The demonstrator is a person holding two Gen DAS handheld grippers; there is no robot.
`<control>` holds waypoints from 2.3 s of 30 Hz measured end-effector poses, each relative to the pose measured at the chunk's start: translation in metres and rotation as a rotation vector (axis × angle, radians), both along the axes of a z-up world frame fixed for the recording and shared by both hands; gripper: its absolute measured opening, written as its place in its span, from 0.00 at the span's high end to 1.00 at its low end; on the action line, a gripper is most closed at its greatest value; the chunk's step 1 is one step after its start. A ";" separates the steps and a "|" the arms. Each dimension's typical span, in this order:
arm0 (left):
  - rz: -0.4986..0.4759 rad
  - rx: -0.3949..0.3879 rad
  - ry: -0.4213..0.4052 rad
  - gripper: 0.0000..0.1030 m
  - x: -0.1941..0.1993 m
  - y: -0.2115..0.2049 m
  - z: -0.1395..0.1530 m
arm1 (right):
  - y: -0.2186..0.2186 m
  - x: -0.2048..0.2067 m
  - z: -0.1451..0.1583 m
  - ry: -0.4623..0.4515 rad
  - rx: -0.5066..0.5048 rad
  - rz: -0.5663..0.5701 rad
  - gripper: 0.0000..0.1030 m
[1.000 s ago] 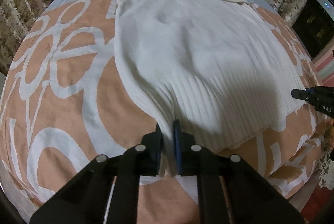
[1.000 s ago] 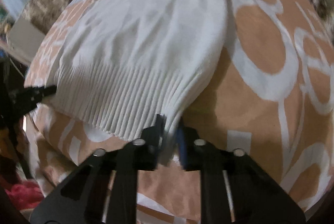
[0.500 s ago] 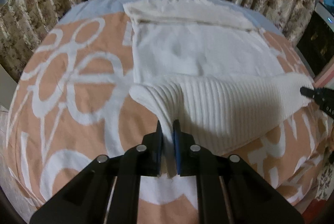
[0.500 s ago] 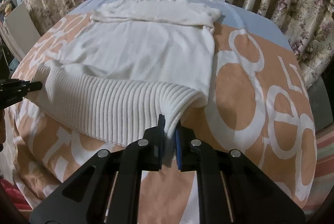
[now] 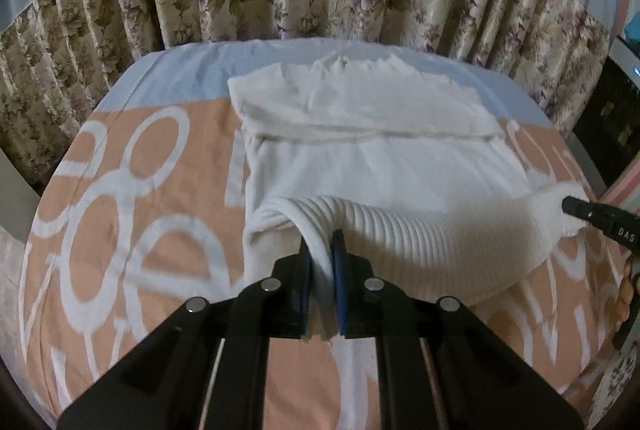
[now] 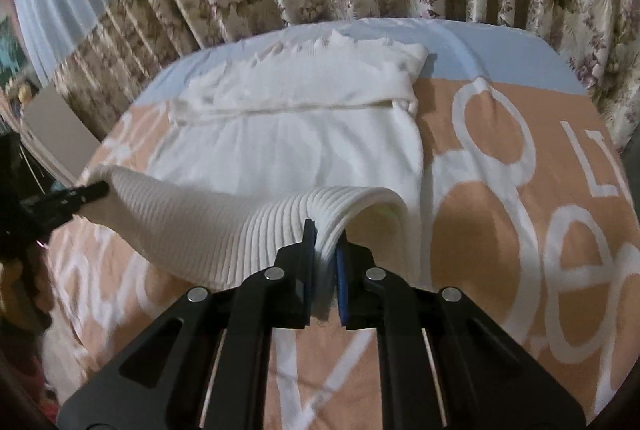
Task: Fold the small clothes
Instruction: 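Lift the hem with both tools and fold it toward the collar, then lay the hem near the collar and open both tools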
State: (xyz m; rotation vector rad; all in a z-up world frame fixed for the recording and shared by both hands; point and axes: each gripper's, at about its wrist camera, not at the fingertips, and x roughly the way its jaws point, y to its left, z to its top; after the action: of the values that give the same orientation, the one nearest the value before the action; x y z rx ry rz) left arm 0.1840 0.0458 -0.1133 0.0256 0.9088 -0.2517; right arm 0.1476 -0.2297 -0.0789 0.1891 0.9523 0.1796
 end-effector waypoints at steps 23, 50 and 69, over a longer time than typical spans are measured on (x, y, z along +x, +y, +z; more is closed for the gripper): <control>0.033 0.029 -0.016 0.90 0.192 -0.011 -0.025 | -0.032 0.201 -0.014 -0.052 0.033 -0.021 0.91; -0.048 0.095 -0.018 0.90 0.220 -0.022 -0.038 | -0.034 0.225 -0.042 0.003 -0.011 0.058 0.88; 0.145 -0.113 0.004 0.25 0.255 0.030 -0.012 | -0.079 0.261 -0.036 -0.048 0.161 -0.114 0.57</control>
State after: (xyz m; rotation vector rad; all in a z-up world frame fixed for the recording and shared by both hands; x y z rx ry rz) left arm 0.4389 0.0756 -0.1248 -0.1446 0.8946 -0.1679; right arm 0.4085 -0.3091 -0.1149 0.3852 0.8768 0.1555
